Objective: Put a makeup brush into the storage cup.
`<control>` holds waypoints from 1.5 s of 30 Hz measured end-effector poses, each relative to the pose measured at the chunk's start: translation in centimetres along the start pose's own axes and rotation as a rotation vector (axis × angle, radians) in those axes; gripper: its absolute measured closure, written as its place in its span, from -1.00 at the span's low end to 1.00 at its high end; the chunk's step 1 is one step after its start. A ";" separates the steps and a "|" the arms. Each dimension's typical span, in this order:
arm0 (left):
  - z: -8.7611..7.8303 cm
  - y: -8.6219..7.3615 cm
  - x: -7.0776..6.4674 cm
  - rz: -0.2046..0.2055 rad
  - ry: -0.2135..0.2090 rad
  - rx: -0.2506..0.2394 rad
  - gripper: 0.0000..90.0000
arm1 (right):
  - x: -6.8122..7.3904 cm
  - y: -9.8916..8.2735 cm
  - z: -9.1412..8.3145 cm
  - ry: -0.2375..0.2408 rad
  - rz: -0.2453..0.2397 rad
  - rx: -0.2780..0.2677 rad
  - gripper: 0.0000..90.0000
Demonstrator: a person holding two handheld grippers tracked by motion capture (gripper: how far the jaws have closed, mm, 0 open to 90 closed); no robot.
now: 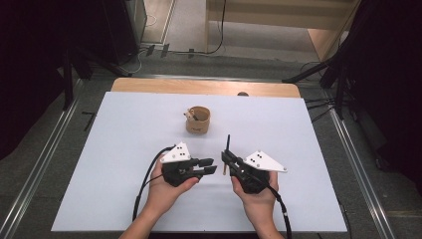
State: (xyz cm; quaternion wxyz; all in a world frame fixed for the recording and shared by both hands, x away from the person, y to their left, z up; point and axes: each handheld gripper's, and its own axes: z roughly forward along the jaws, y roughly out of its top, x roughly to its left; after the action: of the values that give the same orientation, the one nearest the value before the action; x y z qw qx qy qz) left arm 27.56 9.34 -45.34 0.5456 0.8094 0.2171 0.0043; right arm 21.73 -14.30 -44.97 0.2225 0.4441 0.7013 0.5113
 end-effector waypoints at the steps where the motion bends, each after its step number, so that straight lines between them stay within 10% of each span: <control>1: -0.3 0.3 0.1 0.005 0.006 -0.001 0.49 | 0.0 -0.1 0.1 -0.007 -0.031 0.017 0.88; 13: -2.9 2.9 -0.3 -0.061 0.030 0.061 0.52 | 2.3 -1.1 1.8 -0.051 -0.428 0.155 0.88; 28: -2.3 3.2 -0.6 -0.077 0.026 0.129 0.90 | 3.4 -1.6 2.3 -0.038 -0.572 0.192 0.88; 34: -2.6 3.2 -0.8 -0.052 0.034 0.088 0.92 | 3.1 -1.4 2.2 -0.039 -0.532 0.160 0.69; 38: -3.0 2.9 -0.7 -0.048 0.066 0.022 0.92 | 2.5 -1.2 1.8 -0.066 -0.418 0.098 0.09; 45: -3.1 2.0 -0.3 -0.032 0.114 -0.099 0.92 | 1.6 -0.6 0.7 -0.042 -0.165 0.011 -0.35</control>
State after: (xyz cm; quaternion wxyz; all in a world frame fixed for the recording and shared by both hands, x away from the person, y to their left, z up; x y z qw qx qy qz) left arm 27.25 11.32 -42.27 0.5717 0.7763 0.2603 0.0523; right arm 21.19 -12.60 -45.56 0.2760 0.3965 0.7334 0.4781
